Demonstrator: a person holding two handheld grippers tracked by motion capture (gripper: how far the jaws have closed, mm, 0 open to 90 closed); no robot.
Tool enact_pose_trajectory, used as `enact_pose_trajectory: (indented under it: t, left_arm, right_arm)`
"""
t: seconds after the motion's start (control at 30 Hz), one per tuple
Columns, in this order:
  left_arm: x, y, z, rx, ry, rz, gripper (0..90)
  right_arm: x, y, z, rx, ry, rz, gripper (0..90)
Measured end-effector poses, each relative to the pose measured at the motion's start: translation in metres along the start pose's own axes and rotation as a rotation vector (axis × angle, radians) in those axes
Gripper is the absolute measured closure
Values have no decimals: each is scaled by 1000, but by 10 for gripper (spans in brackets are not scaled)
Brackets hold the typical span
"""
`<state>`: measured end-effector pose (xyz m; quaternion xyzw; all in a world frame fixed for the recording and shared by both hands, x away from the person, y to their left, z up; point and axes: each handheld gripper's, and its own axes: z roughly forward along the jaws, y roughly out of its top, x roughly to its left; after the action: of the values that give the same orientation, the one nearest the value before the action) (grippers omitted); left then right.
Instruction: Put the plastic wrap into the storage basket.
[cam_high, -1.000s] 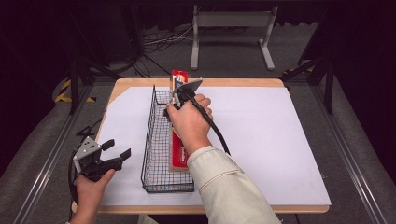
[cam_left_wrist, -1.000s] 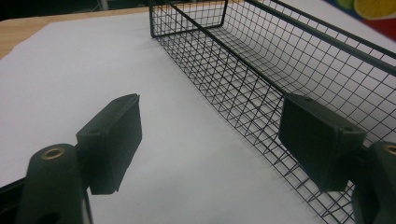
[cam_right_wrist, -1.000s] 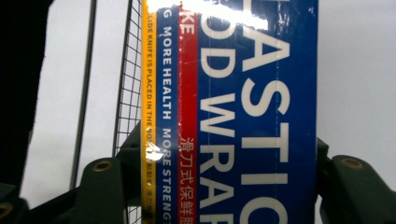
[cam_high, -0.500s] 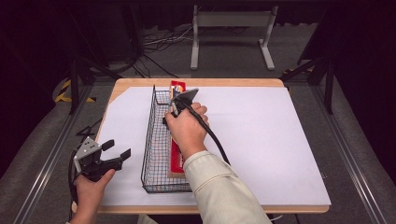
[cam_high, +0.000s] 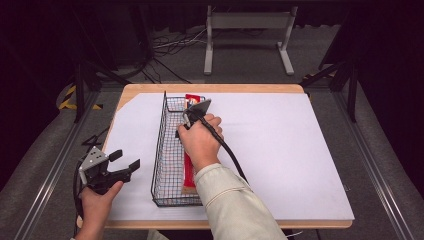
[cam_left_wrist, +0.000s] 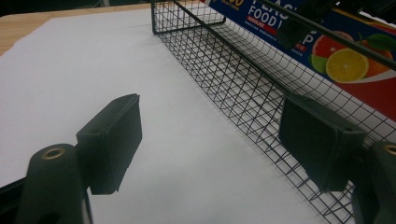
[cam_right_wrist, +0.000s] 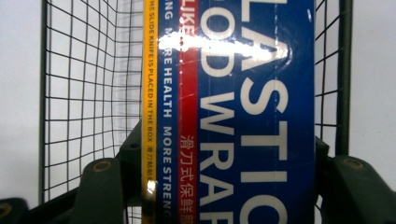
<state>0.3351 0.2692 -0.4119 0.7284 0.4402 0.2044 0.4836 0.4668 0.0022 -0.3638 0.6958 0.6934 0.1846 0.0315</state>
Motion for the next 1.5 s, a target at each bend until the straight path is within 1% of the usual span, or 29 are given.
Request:
enact_pose_trajectory:
  t: [0.2,0.23,0.33,0.77,0.93,1.07,1.1,1.17,1.27,1.5]
  left_arm:
    - [0,0,0,2,0,0,222]
    - [0,0,0,-1,-1,-3,222]
    - [0,0,0,-3,-1,-8,222]
    - [1,-1,0,2,0,-7,222]
    - [0,-1,0,4,2,-7,222]
    - [1,-1,-1,4,3,-7,222]
    - [1,-1,-1,6,3,-11,222]
    - [1,-2,-1,7,2,-9,221]
    - [0,-1,0,6,1,-5,222]
    - [1,-1,-1,5,4,-7,222]
  right_arm:
    - [1,-2,5,19,-14,-8,400]
    - [2,-2,7,24,-23,-10,400]
    - [3,-3,9,31,-29,-15,401]
    - [8,-4,17,37,-44,-24,399]
    - [10,-4,20,34,-58,-17,399]
    - [12,-4,23,29,-67,-20,397]
    - [13,-4,24,30,-78,-28,396]
    - [15,-4,24,24,-79,-40,390]
    - [16,-5,25,8,-82,-48,390]
    - [17,-5,26,-5,-99,-60,389]
